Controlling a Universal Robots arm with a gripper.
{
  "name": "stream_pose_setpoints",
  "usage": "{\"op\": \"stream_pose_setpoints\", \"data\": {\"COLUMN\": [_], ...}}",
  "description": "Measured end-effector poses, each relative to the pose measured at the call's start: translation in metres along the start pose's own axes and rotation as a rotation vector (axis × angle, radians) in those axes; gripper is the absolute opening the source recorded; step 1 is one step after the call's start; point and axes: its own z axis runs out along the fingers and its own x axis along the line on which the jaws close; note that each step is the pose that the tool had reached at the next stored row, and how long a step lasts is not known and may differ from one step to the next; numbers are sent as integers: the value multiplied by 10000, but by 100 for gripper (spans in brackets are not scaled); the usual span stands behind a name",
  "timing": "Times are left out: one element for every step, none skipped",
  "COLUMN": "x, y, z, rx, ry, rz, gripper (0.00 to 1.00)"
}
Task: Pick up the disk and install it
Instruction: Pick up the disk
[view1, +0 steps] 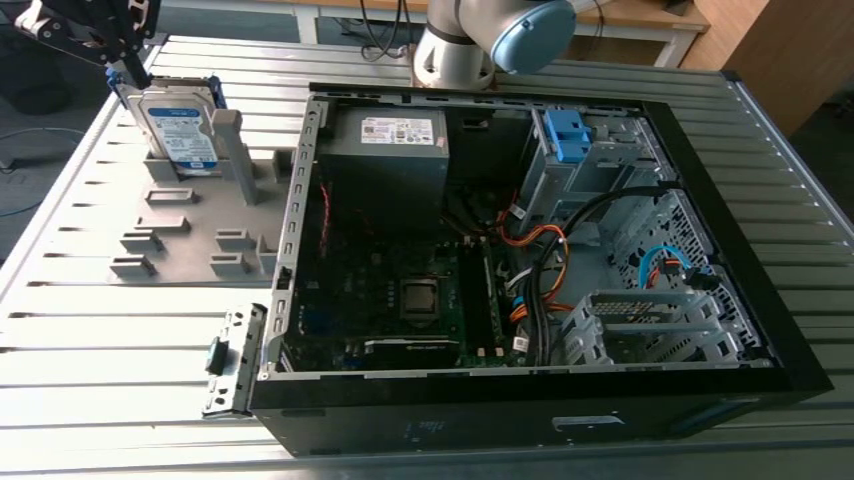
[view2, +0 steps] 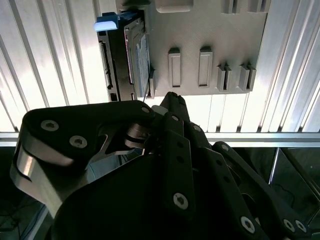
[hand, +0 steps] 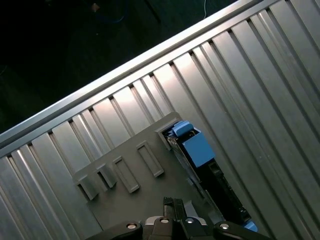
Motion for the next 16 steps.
{"op": "stream_pose_setpoints", "data": {"x": [0, 0, 0, 0, 0, 0, 0, 0, 0, 0, 0, 0, 0, 0, 0, 0], "y": [0, 0, 0, 0, 0, 0, 0, 0, 0, 0, 0, 0, 0, 0, 0, 0], "z": [0, 0, 0, 0, 0, 0, 0, 0, 0, 0, 0, 0, 0, 0, 0, 0], "rx": [0, -1, -1, -2, -2, -3, -3, -3, -4, -4, -5, -5, -5, -5, -5, -6], "ry": [0, 1, 1, 2, 2, 2, 2, 3, 3, 3, 4, 4, 4, 5, 4, 6], "rz": [-14, -28, -42, -56, -70, -84, -97, -112, -125, -140, -154, -168, -184, -200, -216, -233], "gripper": [11, 11, 11, 11, 11, 11, 11, 11, 11, 11, 11, 11, 11, 11, 11, 11]}}
